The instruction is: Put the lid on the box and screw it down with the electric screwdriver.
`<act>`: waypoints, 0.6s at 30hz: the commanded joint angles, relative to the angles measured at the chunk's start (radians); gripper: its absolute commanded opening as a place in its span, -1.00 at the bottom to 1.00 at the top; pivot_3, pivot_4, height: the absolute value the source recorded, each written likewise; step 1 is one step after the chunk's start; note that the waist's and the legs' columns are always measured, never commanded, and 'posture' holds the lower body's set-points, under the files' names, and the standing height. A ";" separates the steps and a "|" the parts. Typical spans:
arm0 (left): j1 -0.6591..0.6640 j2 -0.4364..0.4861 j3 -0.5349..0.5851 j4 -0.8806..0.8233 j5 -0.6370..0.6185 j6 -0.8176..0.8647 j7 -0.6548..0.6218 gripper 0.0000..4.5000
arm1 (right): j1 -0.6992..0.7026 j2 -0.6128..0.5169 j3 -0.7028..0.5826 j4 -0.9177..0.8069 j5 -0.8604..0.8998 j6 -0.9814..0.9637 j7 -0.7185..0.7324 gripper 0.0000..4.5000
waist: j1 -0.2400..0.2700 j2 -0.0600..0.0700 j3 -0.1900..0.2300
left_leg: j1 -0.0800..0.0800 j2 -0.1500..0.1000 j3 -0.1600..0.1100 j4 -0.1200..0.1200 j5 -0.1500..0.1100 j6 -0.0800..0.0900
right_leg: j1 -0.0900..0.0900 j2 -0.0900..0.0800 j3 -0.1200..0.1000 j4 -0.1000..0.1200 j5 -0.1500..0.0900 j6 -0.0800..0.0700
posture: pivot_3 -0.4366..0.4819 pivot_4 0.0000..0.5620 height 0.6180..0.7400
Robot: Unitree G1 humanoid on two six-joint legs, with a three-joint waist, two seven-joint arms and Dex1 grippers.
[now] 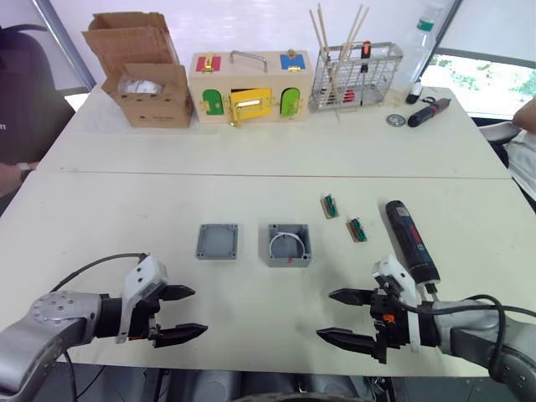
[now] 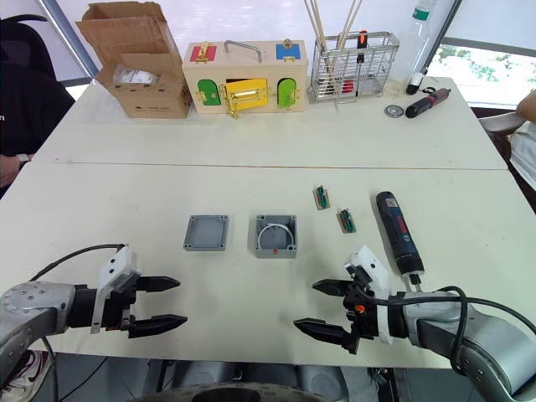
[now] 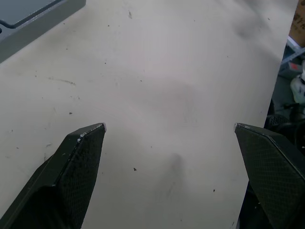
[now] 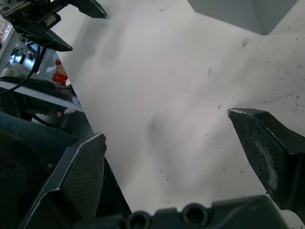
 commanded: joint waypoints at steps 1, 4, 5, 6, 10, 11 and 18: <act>-0.010 0.000 -0.007 -0.008 0.001 -0.018 -0.009 0.97 | 0.002 -0.002 -0.009 -0.034 -0.005 -0.015 0.000 1.00 | -0.001 0.000 0.000 | 0.000 0.000 0.000 0.000 0.000 0.000 | 0.000 0.000 0.000 0.000 0.000 0.000 | -0.05 -0.47 1.00; -0.018 -0.002 -0.012 -0.004 0.006 -0.025 -0.008 0.97 | 0.002 -0.003 -0.005 -0.033 -0.029 -0.029 -0.004 1.00 | -0.001 0.000 0.000 | 0.000 0.000 0.000 0.000 0.000 0.000 | 0.000 0.000 0.000 0.000 0.000 0.000 | -0.05 -0.47 1.00; -0.019 -0.001 -0.013 -0.003 0.007 -0.026 -0.008 0.97 | 0.001 -0.003 -0.004 -0.032 -0.033 -0.031 -0.002 1.00 | -0.001 0.000 0.000 | 0.000 0.000 0.000 0.000 0.000 0.000 | 0.000 0.000 0.000 0.000 0.000 0.000 | -0.05 -0.47 1.00; -0.018 0.000 -0.013 -0.004 0.007 -0.027 -0.007 0.97 | 0.002 -0.001 -0.003 -0.033 -0.036 -0.032 0.000 1.00 | -0.001 0.000 0.000 | 0.000 0.000 0.000 0.000 0.000 0.000 | 0.000 0.000 0.000 0.000 0.000 0.000 | -0.05 -0.47 1.00; -0.014 0.002 -0.010 -0.007 0.009 -0.024 0.002 0.97 | 0.002 0.010 -0.003 -0.031 -0.043 -0.047 0.004 1.00 | -0.001 0.000 0.000 | 0.000 0.000 0.000 0.000 0.000 0.000 | 0.000 0.000 0.000 0.000 0.000 0.000 | -0.05 -0.47 1.00; -0.015 0.002 -0.008 -0.006 0.007 -0.024 0.001 0.97 | 0.000 0.016 -0.006 -0.028 -0.043 -0.053 0.005 1.00 | -0.001 0.000 0.000 | 0.000 0.000 0.000 0.000 0.000 0.000 | 0.000 0.000 0.000 0.000 0.000 0.000 | -0.05 -0.47 1.00; -0.102 0.003 0.028 -0.009 -0.018 0.049 0.084 0.97 | -0.033 -0.007 -0.051 -0.009 -0.055 -0.054 0.006 1.00 | 0.001 0.000 0.000 | 0.000 0.000 0.000 0.000 0.000 0.000 | 0.000 0.000 0.000 0.000 0.000 0.000 | -0.05 -0.47 1.00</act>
